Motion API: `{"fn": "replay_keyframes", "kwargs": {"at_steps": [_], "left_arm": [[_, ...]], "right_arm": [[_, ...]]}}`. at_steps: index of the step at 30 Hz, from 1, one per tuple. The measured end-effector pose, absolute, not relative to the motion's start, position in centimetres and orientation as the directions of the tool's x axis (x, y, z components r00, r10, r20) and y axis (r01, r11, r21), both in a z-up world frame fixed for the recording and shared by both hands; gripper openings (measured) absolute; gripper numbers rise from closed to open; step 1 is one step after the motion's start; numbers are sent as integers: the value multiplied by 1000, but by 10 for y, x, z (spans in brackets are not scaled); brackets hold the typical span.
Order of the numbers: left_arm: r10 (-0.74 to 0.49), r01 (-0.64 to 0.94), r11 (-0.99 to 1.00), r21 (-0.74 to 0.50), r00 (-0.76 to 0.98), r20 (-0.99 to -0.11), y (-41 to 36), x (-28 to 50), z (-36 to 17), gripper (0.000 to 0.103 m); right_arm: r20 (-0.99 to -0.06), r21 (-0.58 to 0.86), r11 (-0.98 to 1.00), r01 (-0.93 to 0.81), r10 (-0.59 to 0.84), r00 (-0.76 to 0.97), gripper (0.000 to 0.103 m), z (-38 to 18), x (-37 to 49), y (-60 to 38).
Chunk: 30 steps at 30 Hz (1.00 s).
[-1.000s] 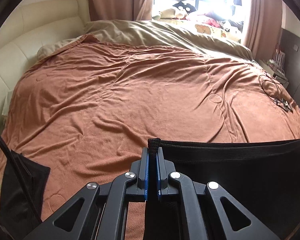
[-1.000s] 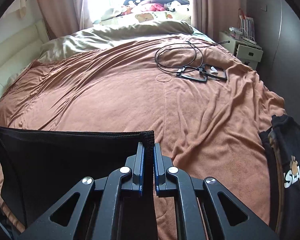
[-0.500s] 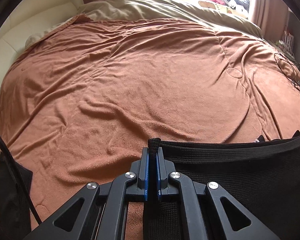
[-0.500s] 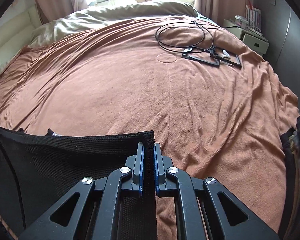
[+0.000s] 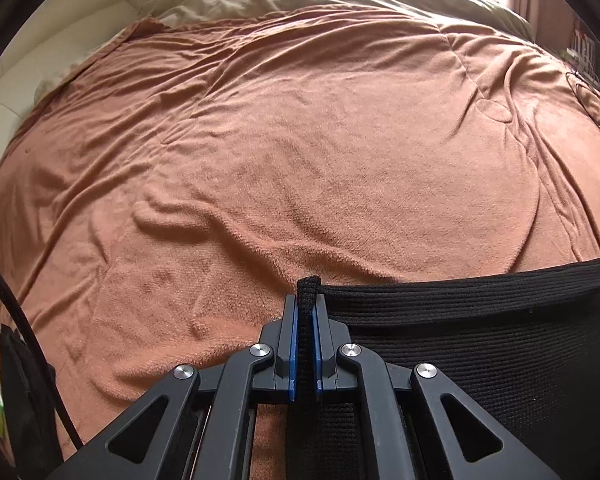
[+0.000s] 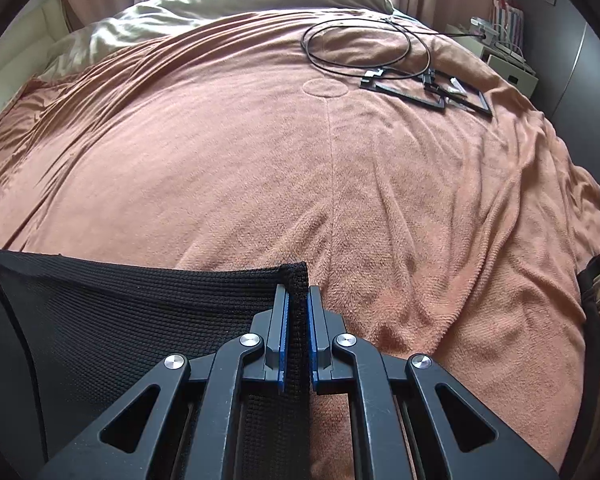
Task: Fold small clothes
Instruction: 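Fold the held edge over again toward the trimmed collar with both grippers, then open both grippers and release the folded shirt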
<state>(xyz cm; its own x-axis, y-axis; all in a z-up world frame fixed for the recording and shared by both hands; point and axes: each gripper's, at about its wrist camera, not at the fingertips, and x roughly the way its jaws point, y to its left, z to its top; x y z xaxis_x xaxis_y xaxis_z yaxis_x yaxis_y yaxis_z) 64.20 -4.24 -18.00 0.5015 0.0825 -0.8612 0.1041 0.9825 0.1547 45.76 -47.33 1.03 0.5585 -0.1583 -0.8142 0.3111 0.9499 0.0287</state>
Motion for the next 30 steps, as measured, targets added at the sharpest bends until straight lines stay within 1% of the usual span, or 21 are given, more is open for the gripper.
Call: {"fn": "replay_keyframes", "kwargs": {"at_steps": [3, 5, 6, 7, 8, 9, 10, 11, 12, 16, 20, 26, 30], "left_arm": [[96, 97, 981, 165, 495, -864, -43, 642, -182, 7], [110, 107, 978, 181, 475, -873, -47, 642, -180, 11], [115, 102, 978, 184, 475, -872, -47, 641, -177, 11], [116, 92, 979, 184, 490, -864, -48, 638, -170, 15], [117, 86, 978, 188, 520, -846, -49, 632, -159, 25], [108, 89, 979, 185, 541, -834, -51, 628, -151, 42], [96, 96, 979, 179, 556, -826, -54, 624, -144, 50], [75, 110, 980, 167, 571, -817, -58, 619, -136, 58], [61, 123, 979, 161, 576, -815, -63, 617, -132, 58], [-9, 193, 974, 118, 551, -834, -86, 606, -128, 58], [-74, 247, 967, 64, 512, -856, -109, 592, -133, 58], [-142, 322, 947, 15, 458, -877, -139, 570, -144, 58], [-172, 393, 919, 7, 418, -892, -165, 556, -159, 58]], "right_arm": [[-827, 32, 953, 303, -145, 543, 7, 5, 463, -472], [-829, 53, 948, 314, -134, 544, 8, 10, 460, -474], [-827, 74, 946, 314, -118, 550, 11, 14, 458, -476], [-822, 87, 946, 311, -109, 559, 13, 20, 454, -475], [-818, 76, 948, 308, -117, 563, 18, 25, 450, -473], [-813, 60, 952, 299, -127, 569, 28, 31, 447, -470], [-807, 53, 955, 291, -131, 576, 34, 36, 444, -468], [-798, 50, 959, 278, -129, 589, 44, 42, 440, -464], [-792, 53, 962, 270, -124, 598, 48, 46, 436, -461], [-787, 83, 967, 241, -84, 611, 48, 53, 423, -449], [-803, 103, 975, 196, -35, 594, 48, 48, 416, -436], [-835, 106, 989, 106, 31, 549, 48, 37, 417, -411], [-854, 82, 996, 24, 58, 517, 48, 28, 424, -382]]}}
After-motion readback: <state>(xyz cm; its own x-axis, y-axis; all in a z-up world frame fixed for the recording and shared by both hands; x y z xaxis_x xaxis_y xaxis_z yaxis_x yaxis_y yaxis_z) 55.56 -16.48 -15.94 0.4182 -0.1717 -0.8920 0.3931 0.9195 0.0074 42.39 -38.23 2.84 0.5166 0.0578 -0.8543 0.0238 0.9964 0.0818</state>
